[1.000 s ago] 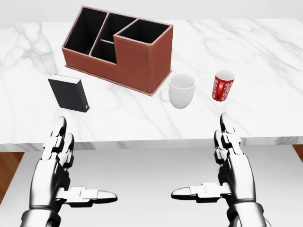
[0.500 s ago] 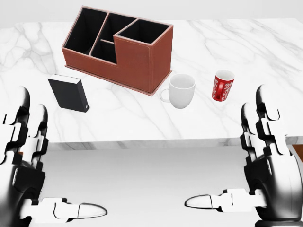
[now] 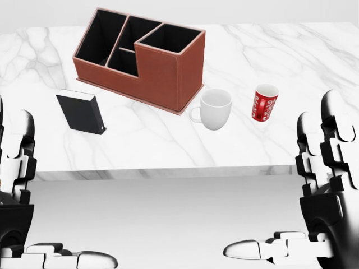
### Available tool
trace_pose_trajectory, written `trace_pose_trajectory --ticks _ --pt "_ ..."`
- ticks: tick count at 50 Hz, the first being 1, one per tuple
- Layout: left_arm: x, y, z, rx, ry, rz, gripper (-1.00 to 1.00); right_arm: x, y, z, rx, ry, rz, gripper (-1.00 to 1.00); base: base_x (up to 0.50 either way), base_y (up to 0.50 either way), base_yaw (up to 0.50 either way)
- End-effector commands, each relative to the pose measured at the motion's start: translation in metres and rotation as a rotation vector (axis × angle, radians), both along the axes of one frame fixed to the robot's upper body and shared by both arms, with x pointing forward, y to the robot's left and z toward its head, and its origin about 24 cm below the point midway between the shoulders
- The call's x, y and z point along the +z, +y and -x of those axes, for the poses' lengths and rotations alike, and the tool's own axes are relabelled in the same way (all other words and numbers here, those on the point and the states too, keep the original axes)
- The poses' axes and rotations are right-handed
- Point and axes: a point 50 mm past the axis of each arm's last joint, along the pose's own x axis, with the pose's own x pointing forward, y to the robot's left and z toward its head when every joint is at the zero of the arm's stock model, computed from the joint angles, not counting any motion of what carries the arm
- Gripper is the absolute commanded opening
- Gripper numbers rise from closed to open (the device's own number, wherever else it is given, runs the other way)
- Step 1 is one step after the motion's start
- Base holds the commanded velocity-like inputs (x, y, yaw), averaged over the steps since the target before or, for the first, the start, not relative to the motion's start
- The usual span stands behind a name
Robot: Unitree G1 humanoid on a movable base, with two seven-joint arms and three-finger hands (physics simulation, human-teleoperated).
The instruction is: Pick up the red mug and place it to the right of the caddy.
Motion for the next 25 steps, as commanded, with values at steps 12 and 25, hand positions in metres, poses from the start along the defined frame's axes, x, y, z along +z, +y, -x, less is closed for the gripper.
trace_pose_trajectory --ticks 12,25 --pt "0.0051 0.0013 0.0030 0.003 -0.026 0.004 1.00 0.0006 0.0008 0.0026 0.041 -0.004 -0.015 1.00 0.50 0.00 0.00" --pt "0.0064 0.0012 0.0052 0.003 -0.031 0.002 1.00 0.0008 -0.0002 0.0029 0.039 -0.005 -0.020 1.00 0.50 0.00 0.00"
